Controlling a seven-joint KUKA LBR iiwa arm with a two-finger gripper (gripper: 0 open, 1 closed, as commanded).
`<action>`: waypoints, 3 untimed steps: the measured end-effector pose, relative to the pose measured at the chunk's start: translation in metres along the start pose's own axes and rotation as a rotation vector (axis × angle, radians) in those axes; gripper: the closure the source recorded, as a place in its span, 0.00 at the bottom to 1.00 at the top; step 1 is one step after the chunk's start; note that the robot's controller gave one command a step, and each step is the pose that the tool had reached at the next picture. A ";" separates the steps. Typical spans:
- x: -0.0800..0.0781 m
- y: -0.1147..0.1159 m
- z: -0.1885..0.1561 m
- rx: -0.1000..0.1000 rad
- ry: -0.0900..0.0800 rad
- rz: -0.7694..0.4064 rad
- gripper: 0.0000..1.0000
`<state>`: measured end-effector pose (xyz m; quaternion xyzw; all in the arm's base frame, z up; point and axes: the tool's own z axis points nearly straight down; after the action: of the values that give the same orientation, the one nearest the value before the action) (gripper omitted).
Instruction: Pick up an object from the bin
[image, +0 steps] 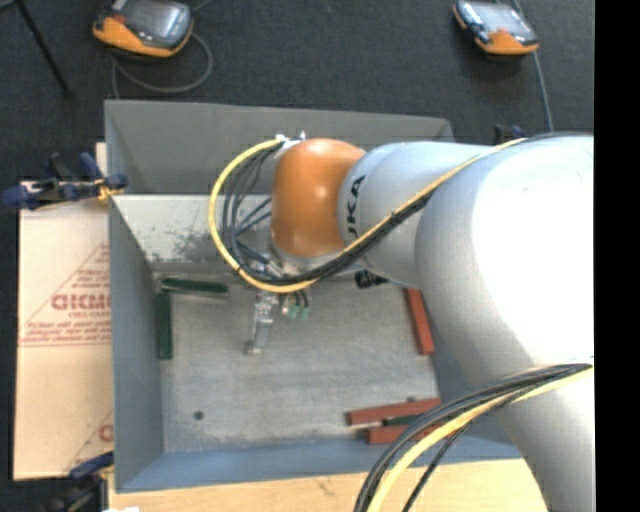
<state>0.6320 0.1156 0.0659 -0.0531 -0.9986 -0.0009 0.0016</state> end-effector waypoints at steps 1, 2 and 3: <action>-0.008 0.080 -0.006 -0.002 -0.009 -0.095 0.00; 0.000 0.081 -0.037 -0.003 -0.011 0.010 0.00; -0.005 0.087 -0.004 0.000 0.000 0.128 0.00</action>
Offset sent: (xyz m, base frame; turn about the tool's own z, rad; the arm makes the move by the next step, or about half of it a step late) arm 0.0150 0.0751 0.0041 -0.0852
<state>0.6462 0.2018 0.0699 -0.1168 -0.9931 -0.0010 0.0018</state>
